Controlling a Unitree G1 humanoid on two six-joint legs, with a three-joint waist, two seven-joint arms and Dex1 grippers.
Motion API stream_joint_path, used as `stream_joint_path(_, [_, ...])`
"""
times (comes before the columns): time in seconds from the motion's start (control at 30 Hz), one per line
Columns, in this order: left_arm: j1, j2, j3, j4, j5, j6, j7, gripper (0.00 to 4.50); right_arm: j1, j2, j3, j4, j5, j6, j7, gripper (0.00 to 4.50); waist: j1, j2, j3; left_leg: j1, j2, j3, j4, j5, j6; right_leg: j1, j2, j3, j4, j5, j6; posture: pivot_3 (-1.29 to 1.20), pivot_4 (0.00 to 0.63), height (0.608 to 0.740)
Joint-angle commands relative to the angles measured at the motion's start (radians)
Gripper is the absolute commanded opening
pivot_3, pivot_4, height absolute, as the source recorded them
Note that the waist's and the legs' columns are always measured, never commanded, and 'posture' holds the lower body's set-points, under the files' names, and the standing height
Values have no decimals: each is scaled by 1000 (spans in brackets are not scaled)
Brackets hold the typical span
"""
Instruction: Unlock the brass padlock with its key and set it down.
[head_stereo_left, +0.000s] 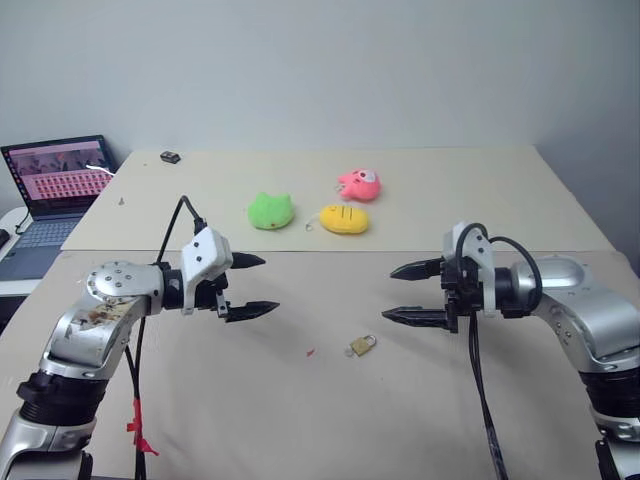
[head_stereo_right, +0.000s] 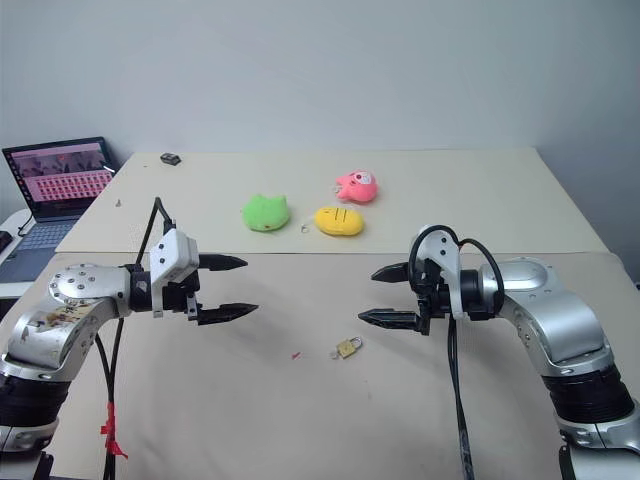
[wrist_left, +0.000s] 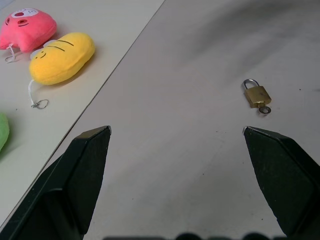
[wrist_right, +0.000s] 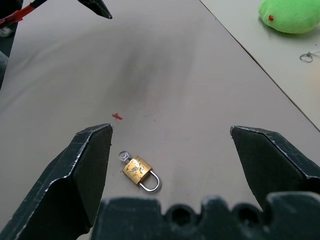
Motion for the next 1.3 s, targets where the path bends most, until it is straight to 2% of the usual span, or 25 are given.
stream_joint_path(0.03, [-43,15,-7,-17,-7,24,0,4500,2,-8,-34,-45,23,6,-13,4444,0,0,1,0,1,0,0,0,0,0,1,0,0,0,0,0,150,657])
stream_joint_path(0.33, [-94,35,-40,-7,-1,116,-11,4500,-3,44,193,-44,-144,-131,-8,4444,-6,-3,4,0,4,1,3,1,0,-3,6,2,6,-2,-4,0,150,657])
stream_joint_path(0.57, [-92,60,-53,-20,16,132,0,4500,-42,118,356,143,-339,-372,22,4444,-3,-10,9,-3,1,1,7,1,0,-4,2,2,6,-2,-5,0,150,657])
stream_joint_path(0.97, [-74,74,-29,-65,6,176,34,4500,-112,170,406,372,-437,-572,134,4444,4,-10,10,-4,1,1,7,1,0,-5,2,1,7,-1,-5,0,150,657])
stream_joint_path(1.07, [-69,78,-25,-75,1,184,39,4500,-113,180,403,397,-442,-588,153,3695,4,-10,10,-3,1,1,7,1,0,-5,2,1,7,-1,-5,0,150,657])
stream_joint_path(1.3, [-71,77,-22,-76,-10,188,50,4500,-101,194,399,405,-447,-599,171,1199,4,-10,10,-3,1,1,8,1,0,-4,2,1,8,-1,-5,0,150,657])
